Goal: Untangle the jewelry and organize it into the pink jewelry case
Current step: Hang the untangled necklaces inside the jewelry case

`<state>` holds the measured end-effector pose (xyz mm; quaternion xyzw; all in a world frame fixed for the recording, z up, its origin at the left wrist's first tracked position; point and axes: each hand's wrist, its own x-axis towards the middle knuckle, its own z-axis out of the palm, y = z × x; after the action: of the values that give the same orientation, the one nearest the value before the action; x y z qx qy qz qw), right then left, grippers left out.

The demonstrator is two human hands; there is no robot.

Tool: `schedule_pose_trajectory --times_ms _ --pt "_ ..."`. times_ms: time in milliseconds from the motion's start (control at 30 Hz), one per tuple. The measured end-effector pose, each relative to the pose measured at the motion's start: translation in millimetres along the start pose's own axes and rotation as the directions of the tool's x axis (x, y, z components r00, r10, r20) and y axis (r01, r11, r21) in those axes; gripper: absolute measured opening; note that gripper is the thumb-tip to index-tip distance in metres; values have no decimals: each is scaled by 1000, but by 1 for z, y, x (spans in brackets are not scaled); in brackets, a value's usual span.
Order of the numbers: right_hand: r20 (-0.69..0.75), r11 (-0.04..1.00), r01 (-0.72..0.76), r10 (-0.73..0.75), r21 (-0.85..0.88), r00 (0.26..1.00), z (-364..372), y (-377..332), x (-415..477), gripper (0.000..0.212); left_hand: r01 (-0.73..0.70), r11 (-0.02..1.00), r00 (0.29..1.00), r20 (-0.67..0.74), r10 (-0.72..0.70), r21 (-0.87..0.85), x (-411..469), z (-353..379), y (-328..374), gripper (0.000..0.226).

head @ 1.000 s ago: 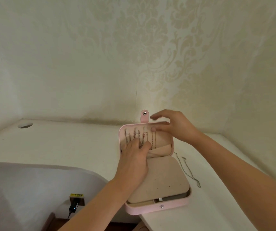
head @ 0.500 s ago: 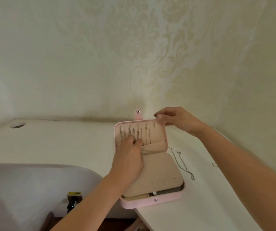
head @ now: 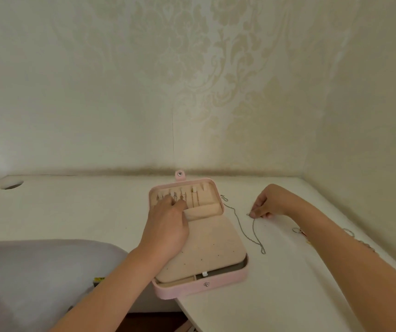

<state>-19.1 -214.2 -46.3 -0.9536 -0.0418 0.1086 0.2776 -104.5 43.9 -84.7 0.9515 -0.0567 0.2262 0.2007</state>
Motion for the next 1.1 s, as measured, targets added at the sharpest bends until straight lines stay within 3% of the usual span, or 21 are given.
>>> schedule_pose_trajectory --times_ms 200,233,300,367,400,533,700,800,900,1100 --pt "-9 976 99 -103 -194 995 2 10 -13 17 6 998 995 102 -13 62 1 -3 0 28" --pt "-25 982 123 -128 -146 991 0 13 -16 15 4 998 990 138 -14 69 2 -5 0 28" --pt "-69 970 179 -170 166 983 -5 18 -25 12 -32 990 974 225 0 141 7 -11 3 30" --pt "-147 848 234 -185 475 972 -11 21 -35 10 -87 971 957 291 18 224 20 -21 11 30" --pt "-181 799 254 -184 545 966 -14 22 -40 9 -100 970 951 309 27 222 29 -25 19 30" --pt "-215 656 292 -197 696 956 -19 25 -55 9 -151 987 942 312 124 62 82 -28 58 27" --pt "-242 488 292 -163 823 956 -21 34 -74 18 -168 984 844 524 112 60 125 17 74 22" --pt "-222 494 256 -127 831 967 -21 41 -80 18 -120 969 815 578 -28 217 135 41 66 41" --pt "-194 507 214 -93 835 977 -27 43 -82 19 -78 958 819 565 -96 277 135 49 63 37" --pt "-118 640 190 -154 745 981 -42 33 -107 18 -36 919 783 583 -219 393 127 57 83 30"
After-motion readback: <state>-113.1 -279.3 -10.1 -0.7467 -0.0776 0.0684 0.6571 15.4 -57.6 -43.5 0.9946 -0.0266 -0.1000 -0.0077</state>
